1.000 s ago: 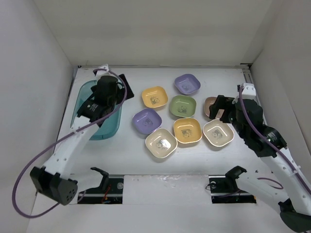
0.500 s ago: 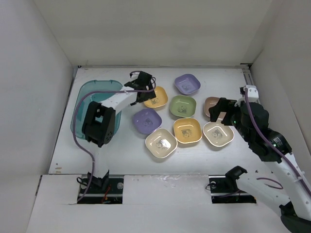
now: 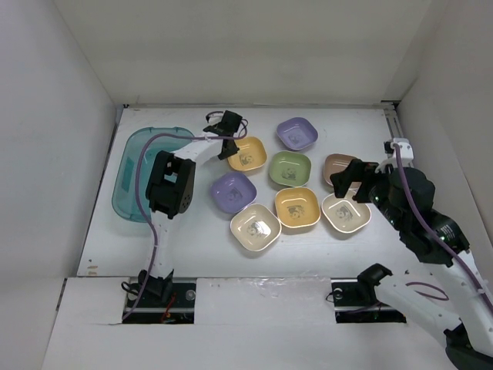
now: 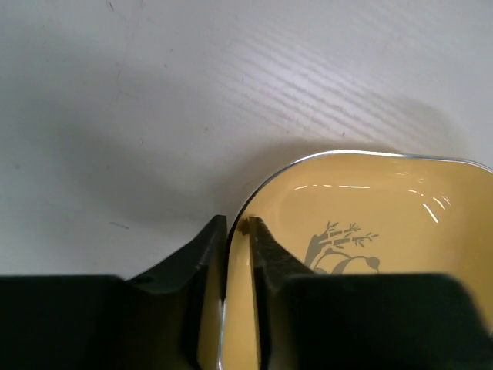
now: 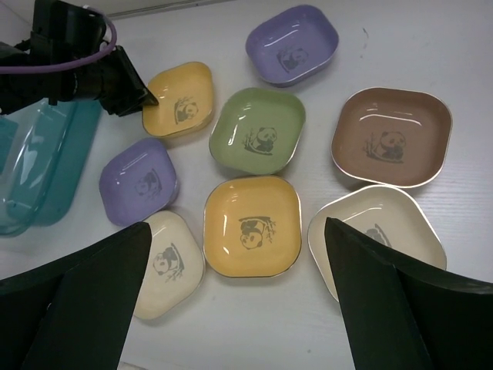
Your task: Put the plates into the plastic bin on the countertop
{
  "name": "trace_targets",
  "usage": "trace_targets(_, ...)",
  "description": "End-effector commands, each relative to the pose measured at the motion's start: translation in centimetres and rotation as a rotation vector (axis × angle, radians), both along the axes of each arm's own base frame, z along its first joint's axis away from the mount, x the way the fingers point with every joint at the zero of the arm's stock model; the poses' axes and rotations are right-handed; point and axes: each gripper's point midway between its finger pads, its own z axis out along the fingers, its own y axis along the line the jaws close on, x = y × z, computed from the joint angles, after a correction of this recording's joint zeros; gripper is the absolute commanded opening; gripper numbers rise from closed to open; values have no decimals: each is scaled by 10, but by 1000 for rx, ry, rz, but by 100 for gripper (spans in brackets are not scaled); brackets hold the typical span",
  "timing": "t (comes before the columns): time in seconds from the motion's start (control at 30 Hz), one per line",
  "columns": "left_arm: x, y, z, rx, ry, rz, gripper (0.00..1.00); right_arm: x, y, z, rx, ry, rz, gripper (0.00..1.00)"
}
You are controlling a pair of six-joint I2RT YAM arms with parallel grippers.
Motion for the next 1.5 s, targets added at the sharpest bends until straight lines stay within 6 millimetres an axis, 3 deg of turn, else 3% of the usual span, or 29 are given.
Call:
trace_targets(0.0, 17, 5, 20, 8, -37, 36, 13, -3, 0, 20, 38, -51, 8, 100)
trace_targets(0.03, 21, 3, 31, 2, -59, 29, 4, -2, 0, 23, 42, -59, 8, 100)
trace_targets(0.13, 38, -11, 89, -66, -178, -18, 0, -1, 1, 25, 47, -67, 8, 100)
trace_targets(0.17, 47, -15, 118, -87, -240, -24, 0, -1, 1, 25, 47, -67, 8, 100)
trace_targets(0.27, 56, -2, 168, -93, -305, -18, 0, -1, 1, 25, 47, -67, 8, 100)
trace_targets(0.3, 63, 0, 202, -121, -360, 1, 0, -1, 1, 25, 47, -67, 8, 100)
trace_targets(0.4, 53, 32, 233, -93, -378, 111, 0, -1, 4, 23, 52, -64, 26, 100)
trace_targets(0.43, 47, 54, 247, -85, -397, 172, 0, -1, 4, 23, 52, -64, 26, 100)
trace_targets(0.5, 33, 86, 251, -88, -403, 325, 0, -1, 8, 27, 65, -77, 43, 100)
trace_targets(0.53, 12, 102, 242, -90, -372, 368, 0, -2, 12, 22, 64, -66, 61, 100)
trace_targets(0.57, 10, 130, 241, -110, -392, 445, 0, -2, 14, 24, 71, -72, 71, 100)
trace_targets(0.6, 4, 144, 239, -147, -404, 494, 0, -2, 15, 26, 69, -81, 83, 100)
trace_targets(0.63, -13, 158, 200, -146, -328, 524, 0, -3, 19, 26, 74, -79, 102, 100)
trace_targets(0.67, -28, 190, 215, -169, -379, 600, 0, -3, 19, 26, 74, -79, 102, 100)
trace_targets(0.83, -82, 256, 190, -176, -378, 799, 0, 3, 30, 15, 31, -49, 150, 100)
trace_targets(0.87, -95, 264, 176, -145, -353, 825, 0, 2, 32, 15, 35, -48, 163, 100)
trace_targets(0.9, -106, 275, 179, -137, -370, 856, 0, 4, 33, 12, 30, -37, 163, 100)
trace_targets(0.97, -112, 279, 173, -139, -379, 868, 0, 6, 35, 16, 27, -48, 175, 100)
trace_targets(1.1, -127, 281, 133, -98, -286, 875, 0, 5, 41, 21, 37, -68, 210, 100)
trace_targets(1.23, -127, 277, 102, -113, -234, 882, 0, 3, 45, 17, 36, -59, 228, 100)
trace_targets(1.27, -123, 277, 101, -119, -252, 881, 4, 3, 45, 17, 36, -59, 228, 100)
trace_targets(1.4, -111, 273, 85, -136, -224, 858, 4, 2, 43, 15, 34, -61, 219, 100)
trace_targets(1.47, -102, 272, 85, -145, -220, 852, 18, 1, 42, 18, 38, -70, 219, 100)
